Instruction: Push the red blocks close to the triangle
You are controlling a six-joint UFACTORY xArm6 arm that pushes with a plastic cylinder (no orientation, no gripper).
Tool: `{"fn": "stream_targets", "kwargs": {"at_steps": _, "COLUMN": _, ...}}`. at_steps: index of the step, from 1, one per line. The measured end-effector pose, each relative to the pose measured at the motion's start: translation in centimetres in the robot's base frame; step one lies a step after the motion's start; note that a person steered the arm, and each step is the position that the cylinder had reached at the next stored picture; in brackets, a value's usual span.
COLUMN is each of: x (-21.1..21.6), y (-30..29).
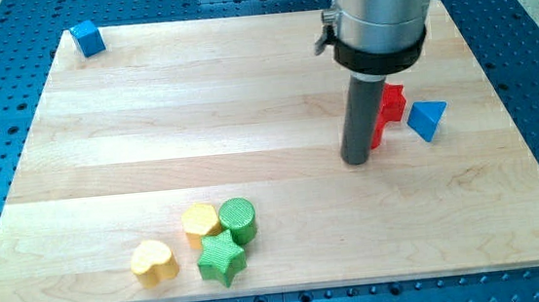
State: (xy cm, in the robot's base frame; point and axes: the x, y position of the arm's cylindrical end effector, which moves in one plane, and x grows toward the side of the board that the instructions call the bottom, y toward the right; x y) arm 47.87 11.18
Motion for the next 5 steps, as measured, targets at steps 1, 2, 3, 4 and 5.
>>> {"fn": "stream_targets", "kwargs": {"at_steps": 1, "x": 0.2, "y": -1.5}}
{"fn": "stream_targets", "kwargs": {"at_steps": 2, "x": -0.9, "y": -2.9}}
{"fn": "stream_targets", "kwargs": {"at_steps": 3, "x": -1.1, "y": 1.6}}
{"fn": "stream_targets", "kwargs": {"at_steps": 4, "x": -1.0, "y": -0.5}}
{"fn": "stream_targets", "kwargs": {"at_steps": 5, "x": -1.6, "y": -11.0}}
